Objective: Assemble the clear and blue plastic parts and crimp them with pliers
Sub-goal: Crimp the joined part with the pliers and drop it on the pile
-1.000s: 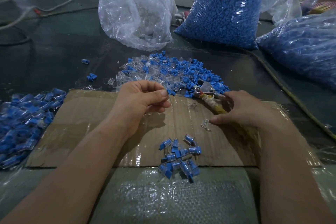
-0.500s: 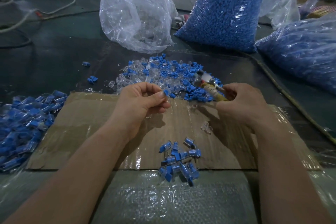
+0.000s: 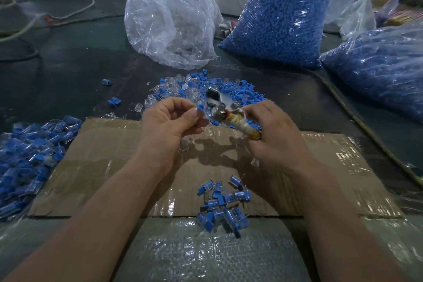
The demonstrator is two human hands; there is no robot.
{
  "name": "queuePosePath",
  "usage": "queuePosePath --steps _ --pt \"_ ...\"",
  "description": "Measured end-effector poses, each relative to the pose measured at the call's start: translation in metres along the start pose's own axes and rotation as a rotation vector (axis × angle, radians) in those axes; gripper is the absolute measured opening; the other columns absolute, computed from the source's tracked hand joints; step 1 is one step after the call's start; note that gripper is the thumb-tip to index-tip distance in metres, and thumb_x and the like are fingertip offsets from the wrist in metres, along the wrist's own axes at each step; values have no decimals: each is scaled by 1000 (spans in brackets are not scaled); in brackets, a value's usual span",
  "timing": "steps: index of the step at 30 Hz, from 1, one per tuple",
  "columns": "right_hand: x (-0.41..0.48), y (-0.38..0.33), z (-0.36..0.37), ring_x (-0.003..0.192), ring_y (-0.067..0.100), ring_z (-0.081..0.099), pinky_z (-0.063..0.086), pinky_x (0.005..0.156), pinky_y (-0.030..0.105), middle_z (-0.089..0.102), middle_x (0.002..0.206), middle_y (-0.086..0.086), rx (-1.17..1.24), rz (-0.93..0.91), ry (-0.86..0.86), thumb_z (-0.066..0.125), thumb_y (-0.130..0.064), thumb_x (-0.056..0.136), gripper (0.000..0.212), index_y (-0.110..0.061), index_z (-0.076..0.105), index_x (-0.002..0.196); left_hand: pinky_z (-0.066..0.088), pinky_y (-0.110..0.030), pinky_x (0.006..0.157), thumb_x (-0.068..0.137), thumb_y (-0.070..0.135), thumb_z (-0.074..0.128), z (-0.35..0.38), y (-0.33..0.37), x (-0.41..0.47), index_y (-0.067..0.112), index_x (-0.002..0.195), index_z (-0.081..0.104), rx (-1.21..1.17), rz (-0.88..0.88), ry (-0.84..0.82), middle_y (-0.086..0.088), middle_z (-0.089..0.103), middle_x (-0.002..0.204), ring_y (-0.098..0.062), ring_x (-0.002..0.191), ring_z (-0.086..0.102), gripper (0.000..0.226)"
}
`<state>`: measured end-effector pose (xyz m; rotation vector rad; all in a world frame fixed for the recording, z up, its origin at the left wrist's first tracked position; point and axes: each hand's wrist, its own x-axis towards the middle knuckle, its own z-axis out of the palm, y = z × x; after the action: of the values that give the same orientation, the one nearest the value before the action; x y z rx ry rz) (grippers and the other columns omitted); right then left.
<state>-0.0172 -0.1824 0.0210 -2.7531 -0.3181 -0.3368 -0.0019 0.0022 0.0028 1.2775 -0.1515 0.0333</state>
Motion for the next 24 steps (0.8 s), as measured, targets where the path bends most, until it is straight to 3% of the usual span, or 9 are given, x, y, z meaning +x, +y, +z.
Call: queuePosePath --steps 8,14,24 --pt "-2 -6 0 95 15 45 39 87 29 44 99 -4 74 0 -78 57 -22 77 40 -12 55 115 52 -16 58 64 16 63 3 2 -2 7 79 60 33 46 26 1 68 64 -9 61 65 18" --pt "-1 -4 1 74 3 37 28 63 17 38 80 -15 82 -5 -115 63 -20 78 23 -21 52 98 52 -17 60 65 17 63 3 2 -4 9 78 60 75 77 6 2 67 65 -8 63 64 16" --pt "-3 -10 -3 63 2 39 25 55 20 43 67 -15 112 7 -98 63 -8 73 21 -23 49 78 51 -14 58 67 18 63 2 -1 -4 12 76 59 145 140 16 6 67 62 -5 58 63 11"
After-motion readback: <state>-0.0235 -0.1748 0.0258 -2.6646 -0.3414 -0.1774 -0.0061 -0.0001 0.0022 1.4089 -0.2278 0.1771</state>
